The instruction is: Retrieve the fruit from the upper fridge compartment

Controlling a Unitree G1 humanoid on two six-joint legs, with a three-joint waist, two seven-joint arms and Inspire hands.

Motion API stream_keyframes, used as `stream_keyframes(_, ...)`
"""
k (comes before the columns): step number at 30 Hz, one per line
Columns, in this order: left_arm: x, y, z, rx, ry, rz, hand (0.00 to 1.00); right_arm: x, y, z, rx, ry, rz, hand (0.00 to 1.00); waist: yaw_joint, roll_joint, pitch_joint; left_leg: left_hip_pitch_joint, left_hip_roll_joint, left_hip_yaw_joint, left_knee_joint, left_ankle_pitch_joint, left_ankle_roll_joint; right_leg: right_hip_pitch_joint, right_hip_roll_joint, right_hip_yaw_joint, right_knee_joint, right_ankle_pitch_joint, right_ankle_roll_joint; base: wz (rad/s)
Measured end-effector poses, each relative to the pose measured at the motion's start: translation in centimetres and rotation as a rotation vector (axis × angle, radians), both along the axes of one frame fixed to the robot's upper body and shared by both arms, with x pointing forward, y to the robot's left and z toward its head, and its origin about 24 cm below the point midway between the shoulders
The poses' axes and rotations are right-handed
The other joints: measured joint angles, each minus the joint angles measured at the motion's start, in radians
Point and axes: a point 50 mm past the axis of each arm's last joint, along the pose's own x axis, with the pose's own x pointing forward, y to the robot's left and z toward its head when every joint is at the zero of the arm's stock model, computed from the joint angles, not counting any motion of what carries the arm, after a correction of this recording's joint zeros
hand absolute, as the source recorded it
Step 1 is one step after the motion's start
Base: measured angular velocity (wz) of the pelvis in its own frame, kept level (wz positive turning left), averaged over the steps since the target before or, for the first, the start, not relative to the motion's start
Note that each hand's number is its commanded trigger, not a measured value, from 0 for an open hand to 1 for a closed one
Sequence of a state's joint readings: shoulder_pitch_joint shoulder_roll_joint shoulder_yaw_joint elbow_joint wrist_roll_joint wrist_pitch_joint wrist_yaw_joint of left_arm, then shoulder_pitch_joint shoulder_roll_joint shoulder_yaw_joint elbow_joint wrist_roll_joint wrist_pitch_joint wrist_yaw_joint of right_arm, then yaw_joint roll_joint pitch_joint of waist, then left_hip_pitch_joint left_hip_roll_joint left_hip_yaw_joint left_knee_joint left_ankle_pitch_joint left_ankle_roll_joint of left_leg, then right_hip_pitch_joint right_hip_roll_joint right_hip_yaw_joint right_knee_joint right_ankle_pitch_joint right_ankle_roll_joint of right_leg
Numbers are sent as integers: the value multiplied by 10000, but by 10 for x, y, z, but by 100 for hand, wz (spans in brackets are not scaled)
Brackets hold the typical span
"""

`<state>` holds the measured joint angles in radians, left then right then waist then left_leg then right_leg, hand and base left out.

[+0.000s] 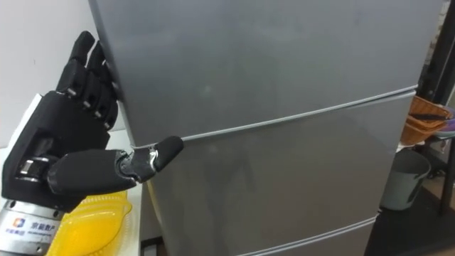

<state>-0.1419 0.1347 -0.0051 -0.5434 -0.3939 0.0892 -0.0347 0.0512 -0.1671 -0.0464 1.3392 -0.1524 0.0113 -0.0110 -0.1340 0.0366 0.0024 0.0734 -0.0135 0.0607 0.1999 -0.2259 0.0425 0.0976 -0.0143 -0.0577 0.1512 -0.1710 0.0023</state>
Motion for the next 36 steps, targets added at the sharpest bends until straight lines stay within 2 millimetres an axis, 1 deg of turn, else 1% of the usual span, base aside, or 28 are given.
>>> stream_keyframes(7,-1,-1,1,-602,24,-517,0,-16,4,-3,13,1367,1863,0,48,0,1,23,-3,-60,-7,0,1,-8,4,21,10,-8,14,2)
stream_keyframes(13,-1,-1,2,-967,-13,-831,0,-18,8,-4,165,1758,2757,0,88,-2,1,7,-5,-72,-5,0,1,-24,3,15,16,-8,14,0)
stream_keyframes(18,-2,0,3,-1151,-108,-1148,0,-19,8,-4,207,1886,2771,0,98,-1,-4,-108,-9,-67,49,-1,2,-106,-3,8,29,-8,12,2)
stream_keyframes(24,-3,-1,4,-1291,-142,-1391,0,-18,9,-4,87,2177,3465,0,115,9,-8,-248,-12,-96,173,-1,2,-113,-8,31,74,-7,12,2)
stream_keyframes(26,-3,-2,4,-1411,-117,-1549,0,-19,9,-4,58,2251,3460,0,125,20,-3,-271,-12,-91,211,-2,2,-133,-10,52,75,-7,12,6)
stream_keyframes(31,-3,-7,3,-1620,-22,-1947,0,-21,8,-4,46,2344,3429,0,333,109,-5,-271,4,-94,224,-2,5,-152,-3,52,186,-7,12,0)
stream_keyframes(36,-4,-8,3,-1560,-64,-2056,0,-20,9,-4,107,2311,3442,0,346,128,-16,-272,-3,-95,271,2,13,-129,-10,47,202,-7,12,0)
